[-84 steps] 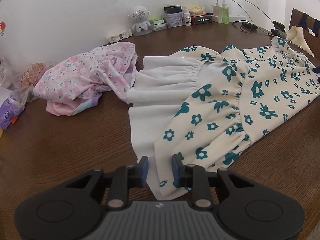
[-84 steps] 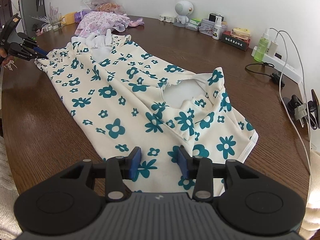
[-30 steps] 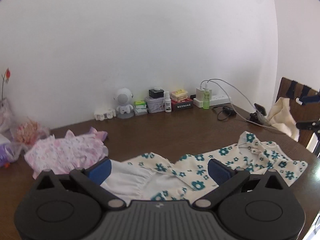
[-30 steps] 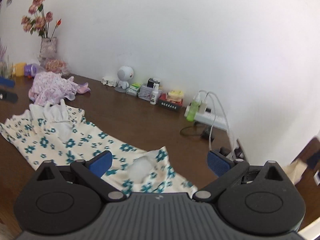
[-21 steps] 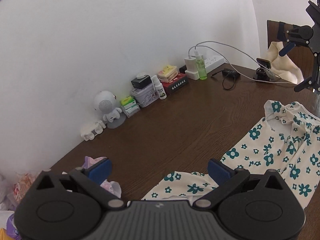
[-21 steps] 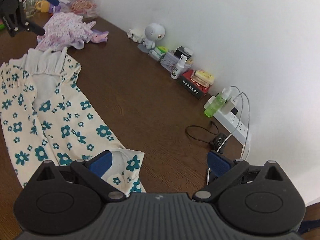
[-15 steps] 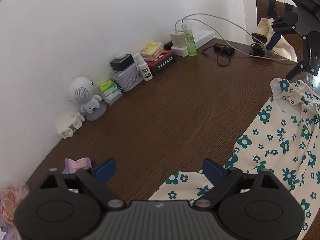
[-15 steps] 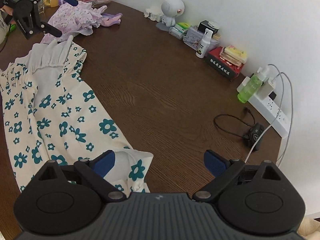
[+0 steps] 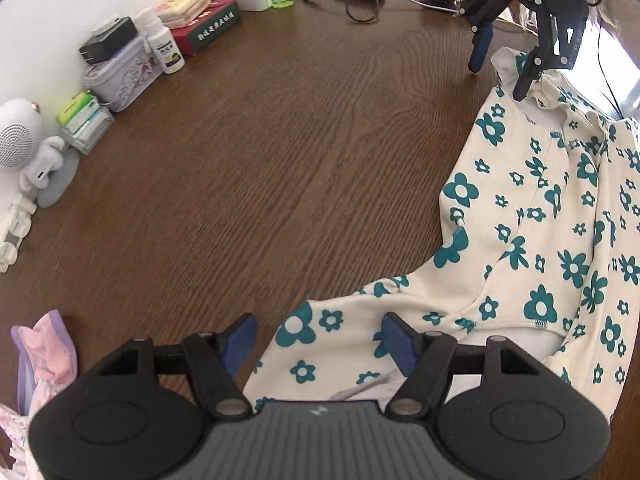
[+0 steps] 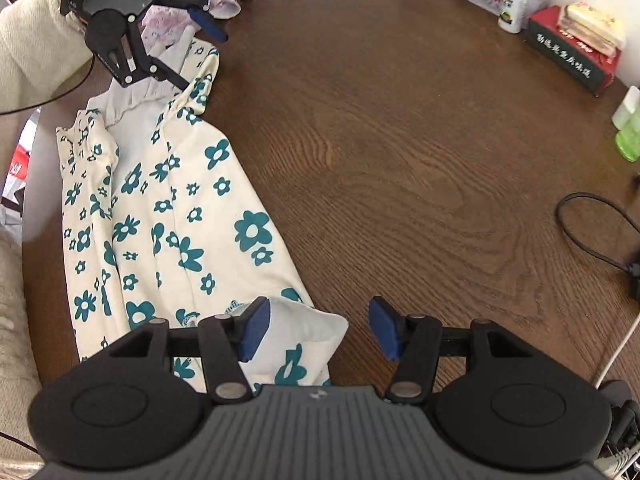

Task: Fold clothes

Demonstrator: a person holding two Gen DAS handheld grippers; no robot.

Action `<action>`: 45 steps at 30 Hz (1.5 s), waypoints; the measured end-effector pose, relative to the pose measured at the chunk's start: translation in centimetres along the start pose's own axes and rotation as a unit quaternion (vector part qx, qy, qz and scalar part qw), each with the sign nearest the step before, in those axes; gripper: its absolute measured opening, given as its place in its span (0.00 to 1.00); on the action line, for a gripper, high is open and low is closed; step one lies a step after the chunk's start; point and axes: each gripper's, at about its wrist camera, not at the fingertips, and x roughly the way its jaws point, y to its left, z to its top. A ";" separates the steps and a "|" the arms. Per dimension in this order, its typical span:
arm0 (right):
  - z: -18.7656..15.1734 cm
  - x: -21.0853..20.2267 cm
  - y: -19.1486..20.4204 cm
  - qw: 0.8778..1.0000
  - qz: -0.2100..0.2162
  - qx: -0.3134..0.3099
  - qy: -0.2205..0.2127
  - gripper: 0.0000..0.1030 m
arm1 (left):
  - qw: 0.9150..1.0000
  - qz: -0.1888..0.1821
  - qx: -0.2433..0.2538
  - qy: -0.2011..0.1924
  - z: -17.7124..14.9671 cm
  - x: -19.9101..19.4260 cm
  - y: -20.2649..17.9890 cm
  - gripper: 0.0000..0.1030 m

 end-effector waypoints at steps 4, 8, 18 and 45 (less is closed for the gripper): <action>0.8 0.5 0.4 1.000 0.006 -0.018 0.024 0.40 | 1.000 -0.017 0.007 0.010 0.4 0.3 0.4 0.63; 1.2 1.0 1.0 0.998 0.006 -0.039 0.044 0.26 | 0.999 -0.046 0.008 0.007 0.6 0.1 0.4 0.37; -0.1 -0.6 3.8 0.998 -0.036 -0.057 0.001 0.05 | 0.996 0.050 0.042 -0.066 -1.1 -4.2 -3.6 0.05; -15.3 4.9 25.0 0.896 -0.379 -0.211 -0.089 0.06 | 0.934 0.318 0.086 -0.138 -10.9 -6.7 -24.4 0.12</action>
